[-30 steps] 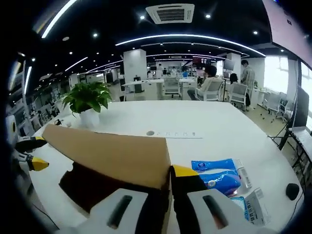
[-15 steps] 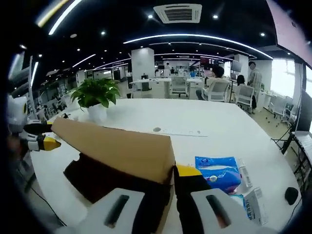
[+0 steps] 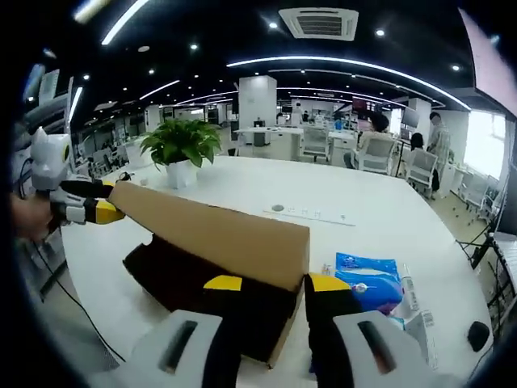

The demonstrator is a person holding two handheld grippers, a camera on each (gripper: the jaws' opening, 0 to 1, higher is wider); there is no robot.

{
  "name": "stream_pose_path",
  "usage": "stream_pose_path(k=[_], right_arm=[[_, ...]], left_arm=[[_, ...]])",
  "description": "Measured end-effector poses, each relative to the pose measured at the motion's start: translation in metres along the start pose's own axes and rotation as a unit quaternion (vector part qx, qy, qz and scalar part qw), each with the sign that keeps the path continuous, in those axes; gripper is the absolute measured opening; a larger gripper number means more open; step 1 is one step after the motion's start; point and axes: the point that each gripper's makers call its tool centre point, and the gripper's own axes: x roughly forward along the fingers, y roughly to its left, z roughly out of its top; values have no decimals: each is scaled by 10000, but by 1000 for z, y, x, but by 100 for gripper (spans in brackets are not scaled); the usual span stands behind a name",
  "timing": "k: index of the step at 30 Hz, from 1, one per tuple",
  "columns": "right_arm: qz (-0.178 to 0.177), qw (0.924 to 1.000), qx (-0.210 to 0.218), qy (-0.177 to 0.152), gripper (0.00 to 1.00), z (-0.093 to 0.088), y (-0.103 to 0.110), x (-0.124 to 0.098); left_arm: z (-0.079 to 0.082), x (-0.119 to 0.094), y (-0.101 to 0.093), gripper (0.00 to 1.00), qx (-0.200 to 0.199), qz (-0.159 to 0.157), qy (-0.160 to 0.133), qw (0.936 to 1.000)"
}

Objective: Operate the shoe box by opening the lid, removing the specified soft item, and placing it in the target area until the item is outside and the box remains undamaged.

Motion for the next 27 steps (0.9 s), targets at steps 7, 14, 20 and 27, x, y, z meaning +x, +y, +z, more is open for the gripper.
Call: stream_pose_path(k=[7, 14, 20, 27], right_arm=[[64, 9978, -653, -49, 28, 0, 3, -5], [397, 9975, -584, 3, 34, -7, 7, -4], [529, 9970, -564, 64, 35, -9, 4, -1], [620, 9950, -766, 174, 38, -13, 7, 2]], left_arm=[[-4, -4, -14, 48, 56, -111, 5, 9999], [-12, -7, -20, 50, -28, -168, 79, 9998], [-17, -11, -29, 54, -164, -228, 65, 9996], [-20, -12, -33, 56, -308, -255, 92, 9992]])
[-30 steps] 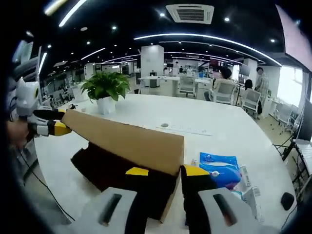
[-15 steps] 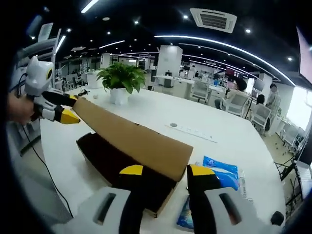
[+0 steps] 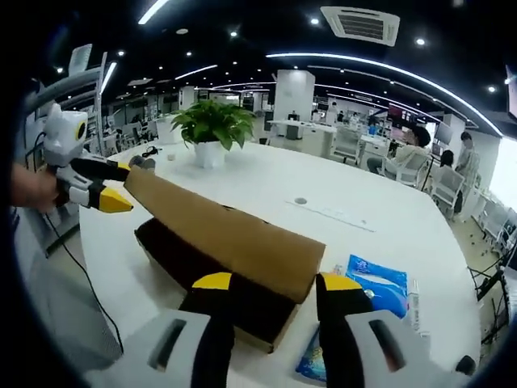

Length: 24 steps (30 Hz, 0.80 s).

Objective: Operate the shoe box by opening the lid, removing the specified soft item, and placing it in the target area until the item is outside and the box remains undamaged.

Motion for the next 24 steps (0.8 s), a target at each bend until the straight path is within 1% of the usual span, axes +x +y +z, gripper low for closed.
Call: stream_pose_path(k=[2, 5, 9, 11, 15, 18, 22, 24], right_arm=[[33, 9997, -213, 64, 41, -5, 4, 0], [64, 9995, -284, 98, 45, -12, 9, 1], [107, 9997, -153, 149, 48, -17, 12, 1], [89, 9997, -126, 165, 48, -19, 12, 1], [138, 9998, -4, 140, 51, -20, 14, 2], [129, 9998, 1, 147, 51, -20, 14, 2], [143, 9997, -11, 206, 51, -24, 16, 2], [192, 9995, 67, 253, 52, -26, 18, 2]], left_arm=[[-2, 0, -1, 56, -12, 3, 40, 10000], [-8, 0, -3, 57, -98, -6, 68, 9999], [-18, 3, -6, 57, -114, -7, 144, 9998], [-18, 4, -6, 57, -62, -4, 99, 9999], [-17, 5, -5, 56, -111, 14, 124, 9999], [-17, 6, -5, 57, -283, 28, 110, 9995], [-19, 7, -5, 57, -393, 39, 97, 9992], [-21, 8, -7, 59, -498, 8, 120, 9987]])
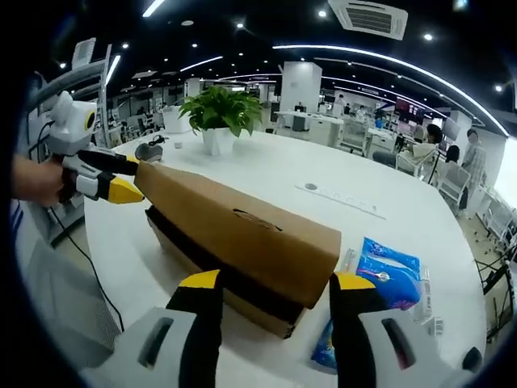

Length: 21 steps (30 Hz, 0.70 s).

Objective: Operate the shoe box by opening the lid, removing the specified soft item, and placing it in the target area until the item is outside and the box remains undamaged.

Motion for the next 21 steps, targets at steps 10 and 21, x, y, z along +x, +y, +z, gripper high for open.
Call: stream_pose_path(k=[10, 21], right_arm=[[101, 9998, 159, 57, 58, -4, 5, 1], [112, 9994, 305, 106, 57, -11, 6, 3]], left_arm=[[-6, 1, -5, 63, -36, -68, 10, 10000], [-15, 4, -3, 60, -46, -12, 129, 9999]])
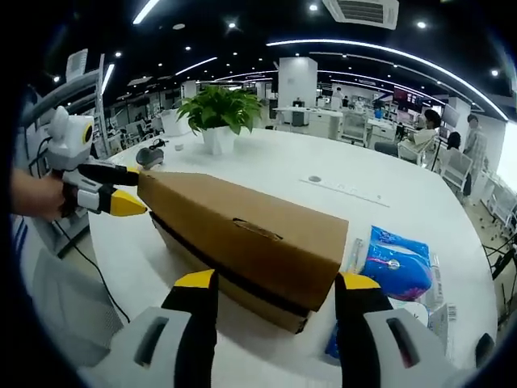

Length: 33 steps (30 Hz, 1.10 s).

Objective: Operate the shoe box by opening the lid, removing the specified soft item, and placing it in the target area until the item is outside and the box remains undamaged.

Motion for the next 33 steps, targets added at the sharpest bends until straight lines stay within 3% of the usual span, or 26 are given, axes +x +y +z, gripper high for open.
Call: stream_pose_path(k=[19, 27, 33], right_arm=[[22, 9992, 315, 257, 60, -18, 3, 11], [72, 9986, 401, 327, 62, -22, 6, 13], [157, 9950, 891, 427, 63, -25, 6, 15]], left_arm=[[-24, 11, -2, 61, -110, -53, 280, 9995], [-26, 14, 1, 60, -203, -42, 306, 9993], [-30, 17, 1, 60, -409, -89, 377, 9984]])
